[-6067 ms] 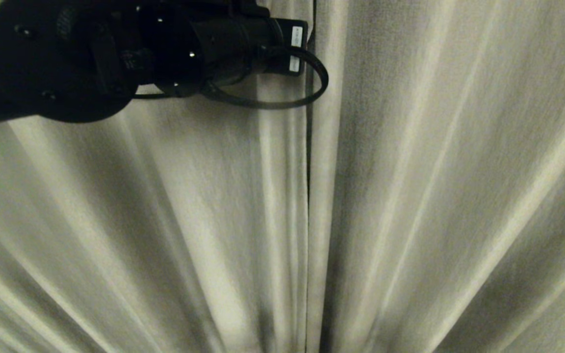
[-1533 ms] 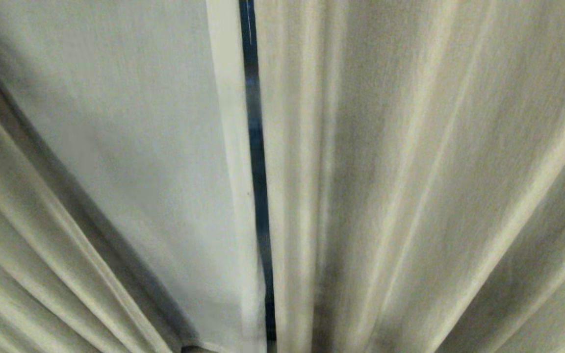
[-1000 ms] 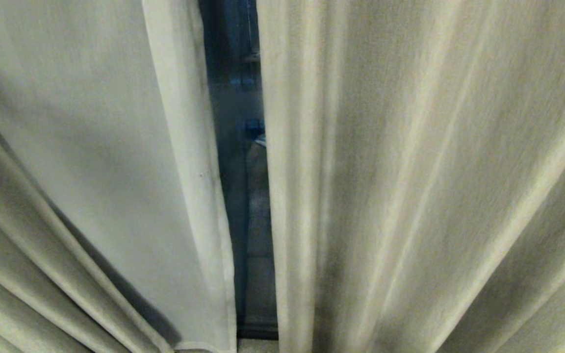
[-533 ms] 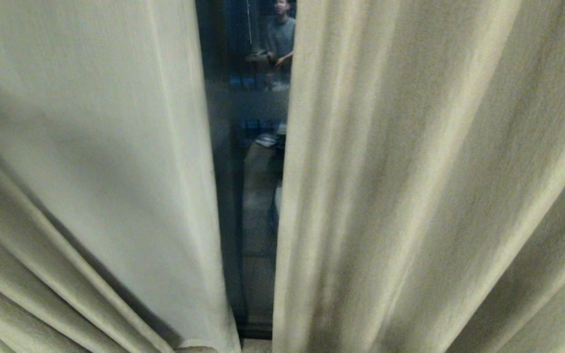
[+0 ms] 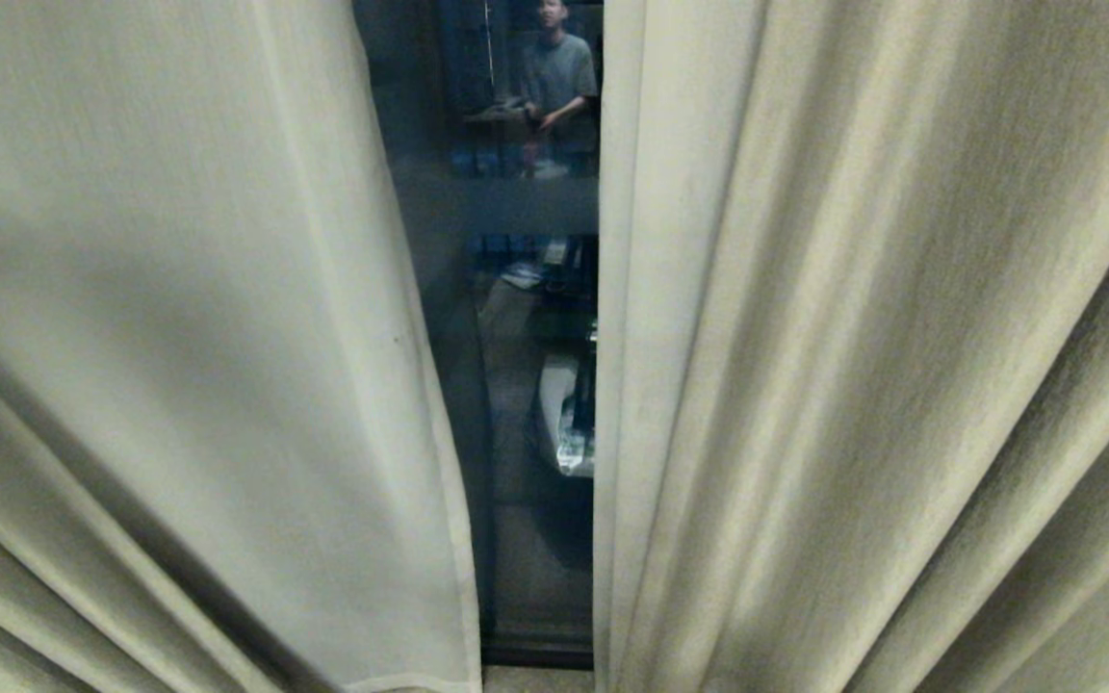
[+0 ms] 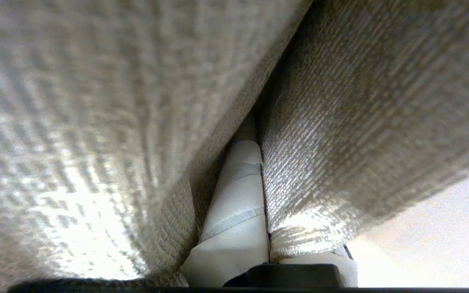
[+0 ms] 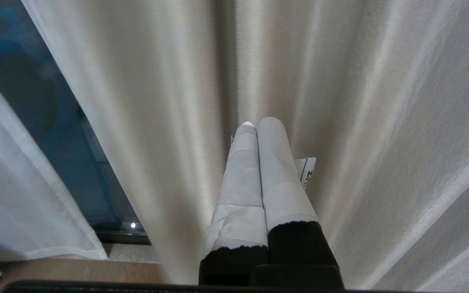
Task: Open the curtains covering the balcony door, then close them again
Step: Pull the outer curtains open on both sides
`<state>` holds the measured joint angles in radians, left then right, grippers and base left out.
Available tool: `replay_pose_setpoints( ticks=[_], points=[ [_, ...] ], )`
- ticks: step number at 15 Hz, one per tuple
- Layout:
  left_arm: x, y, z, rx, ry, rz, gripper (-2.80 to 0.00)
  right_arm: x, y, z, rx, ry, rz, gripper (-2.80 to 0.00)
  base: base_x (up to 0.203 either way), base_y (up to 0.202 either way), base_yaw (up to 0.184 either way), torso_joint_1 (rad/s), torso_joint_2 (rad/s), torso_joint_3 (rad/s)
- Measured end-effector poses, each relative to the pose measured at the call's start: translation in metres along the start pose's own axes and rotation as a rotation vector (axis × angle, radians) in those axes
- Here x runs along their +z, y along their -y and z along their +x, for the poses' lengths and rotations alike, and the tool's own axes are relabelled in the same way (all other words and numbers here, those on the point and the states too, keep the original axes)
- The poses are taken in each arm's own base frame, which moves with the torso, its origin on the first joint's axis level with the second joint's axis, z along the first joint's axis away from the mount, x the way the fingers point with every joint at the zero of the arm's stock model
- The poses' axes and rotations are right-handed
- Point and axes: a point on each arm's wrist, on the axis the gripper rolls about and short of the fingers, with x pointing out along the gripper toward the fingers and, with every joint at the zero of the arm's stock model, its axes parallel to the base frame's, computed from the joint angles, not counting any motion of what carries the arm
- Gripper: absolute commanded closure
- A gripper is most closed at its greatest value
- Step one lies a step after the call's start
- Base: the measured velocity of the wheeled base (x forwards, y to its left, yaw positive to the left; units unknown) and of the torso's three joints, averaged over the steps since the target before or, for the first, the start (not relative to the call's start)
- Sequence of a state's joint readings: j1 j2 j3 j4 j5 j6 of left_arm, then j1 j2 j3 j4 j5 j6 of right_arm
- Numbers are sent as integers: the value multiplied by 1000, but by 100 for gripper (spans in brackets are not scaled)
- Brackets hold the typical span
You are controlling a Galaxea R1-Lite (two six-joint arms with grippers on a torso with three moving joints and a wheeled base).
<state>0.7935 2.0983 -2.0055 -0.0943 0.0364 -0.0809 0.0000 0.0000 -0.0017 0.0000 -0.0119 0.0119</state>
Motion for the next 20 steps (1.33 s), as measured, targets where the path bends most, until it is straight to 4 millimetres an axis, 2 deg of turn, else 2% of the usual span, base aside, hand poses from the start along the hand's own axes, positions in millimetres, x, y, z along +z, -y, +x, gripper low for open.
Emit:
replay_pose_setpoints(
  ticks=[5, 9, 14, 18, 19, 20],
  points=[
    [1, 1, -3, -4, -6, 3, 0, 0, 0, 0, 0, 0, 0, 0, 0, 0, 0, 0, 0, 0],
    [13, 7, -20, -15, -33, -4, 0, 0, 0, 0, 0, 0, 0, 0, 0, 0, 0, 0, 0, 0],
    [30, 29, -61, -71, -46, -37, 0, 0, 0, 0, 0, 0, 0, 0, 0, 0, 0, 0, 0, 0],
    [35, 55, -108, -154, -68, -33, 0, 0, 0, 0, 0, 0, 0, 0, 0, 0, 0, 0, 0, 0],
    [35, 62, -121, -183, -73, -32, -280, 0, 0, 0, 0, 0, 0, 0, 0, 0, 0, 0, 0, 0],
    [37, 68, -132, -209, -71, -31, -280, 0, 0, 0, 0, 0, 0, 0, 0, 0, 0, 0, 0, 0]
  ],
)
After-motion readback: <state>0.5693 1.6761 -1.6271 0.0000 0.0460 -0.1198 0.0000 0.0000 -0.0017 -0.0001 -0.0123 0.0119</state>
